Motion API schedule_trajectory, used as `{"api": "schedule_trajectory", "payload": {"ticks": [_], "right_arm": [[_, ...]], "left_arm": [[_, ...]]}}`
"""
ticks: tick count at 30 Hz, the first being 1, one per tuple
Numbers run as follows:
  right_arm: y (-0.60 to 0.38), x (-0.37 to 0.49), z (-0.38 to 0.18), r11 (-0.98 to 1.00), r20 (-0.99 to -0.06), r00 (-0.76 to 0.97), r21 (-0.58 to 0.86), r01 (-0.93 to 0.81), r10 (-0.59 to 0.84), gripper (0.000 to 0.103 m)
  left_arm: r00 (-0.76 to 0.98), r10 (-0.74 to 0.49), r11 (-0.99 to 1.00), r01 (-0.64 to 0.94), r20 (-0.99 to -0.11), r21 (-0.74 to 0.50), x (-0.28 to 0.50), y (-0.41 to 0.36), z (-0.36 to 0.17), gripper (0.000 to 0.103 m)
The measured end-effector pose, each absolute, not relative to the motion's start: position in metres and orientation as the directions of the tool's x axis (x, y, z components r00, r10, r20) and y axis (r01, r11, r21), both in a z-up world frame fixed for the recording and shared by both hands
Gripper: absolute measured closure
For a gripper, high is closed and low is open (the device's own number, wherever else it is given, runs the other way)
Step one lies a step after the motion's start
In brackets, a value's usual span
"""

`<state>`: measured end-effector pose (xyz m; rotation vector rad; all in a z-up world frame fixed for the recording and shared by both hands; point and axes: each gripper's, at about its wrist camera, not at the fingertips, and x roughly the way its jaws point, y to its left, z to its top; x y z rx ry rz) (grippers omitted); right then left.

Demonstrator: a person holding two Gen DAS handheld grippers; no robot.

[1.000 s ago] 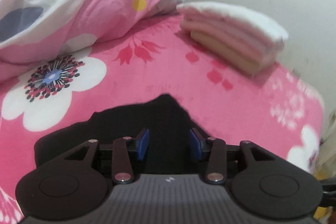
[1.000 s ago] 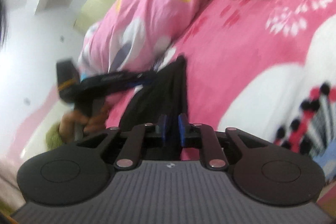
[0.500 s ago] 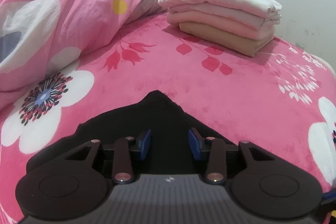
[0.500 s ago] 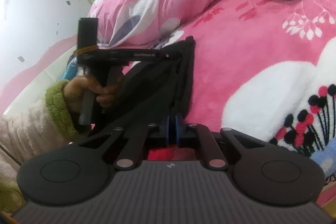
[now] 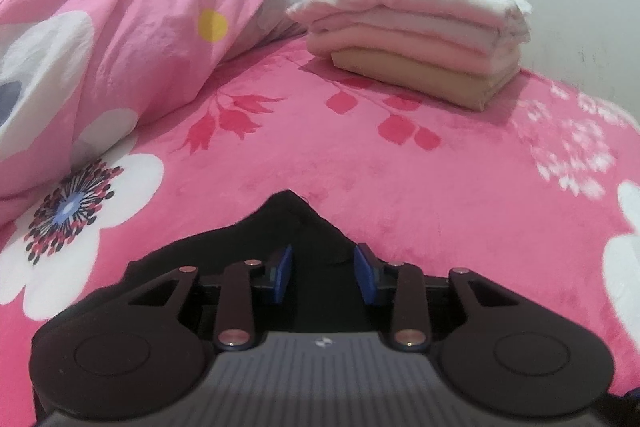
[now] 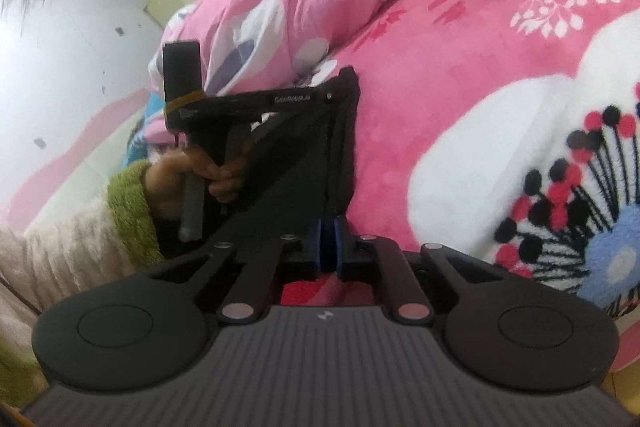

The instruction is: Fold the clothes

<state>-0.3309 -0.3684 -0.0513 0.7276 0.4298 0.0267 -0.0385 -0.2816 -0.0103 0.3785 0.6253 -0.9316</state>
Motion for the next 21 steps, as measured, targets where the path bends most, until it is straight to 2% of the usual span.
{"api": "schedule_trajectory", "payload": {"ticks": [5,9,13,16,17,19,21], "right_arm": [[-0.371,-0.337,-0.024,0.82,-0.315,0.941,0.567,0.081,0.125,0.094],[-0.362,-0.307,-0.004,0.9,-0.297,0.943,0.436,-0.005,0.15,0.094],[-0.341,-0.259,-0.001,0.955,-0.371,0.904,0.274,-0.109,0.21,0.095],[-0.343,-0.228,-0.016,0.973,-0.496,0.848,0.209,-0.093,0.188,0.096],[-0.349,-0.222,-0.019,0.977,-0.526,0.835,0.201,-0.066,0.164,0.1],[-0.362,-0.217,-0.019,0.976,-0.547,0.824,0.214,-0.031,0.146,0.101],[-0.364,-0.212,-0.006,0.982,-0.528,0.841,0.186,-0.025,0.122,0.099]], "left_arm": [[0.471,-0.64,0.621,0.783,-0.607,-0.046,-0.037,-0.235,0.037,0.06],[0.437,-0.618,0.641,0.761,-0.654,-0.097,-0.052,-0.188,0.06,0.059],[0.388,-0.618,0.638,0.755,-0.684,-0.148,-0.077,-0.142,0.054,0.06],[0.37,-0.631,0.642,0.742,-0.682,-0.191,-0.094,-0.109,0.041,0.06],[0.368,-0.634,0.647,0.735,-0.68,-0.205,-0.098,-0.098,0.036,0.06],[0.362,-0.645,0.65,0.722,-0.673,-0.236,-0.102,-0.081,0.028,0.06],[0.352,-0.657,0.65,0.712,-0.666,-0.265,-0.107,-0.066,0.022,0.06]]}}
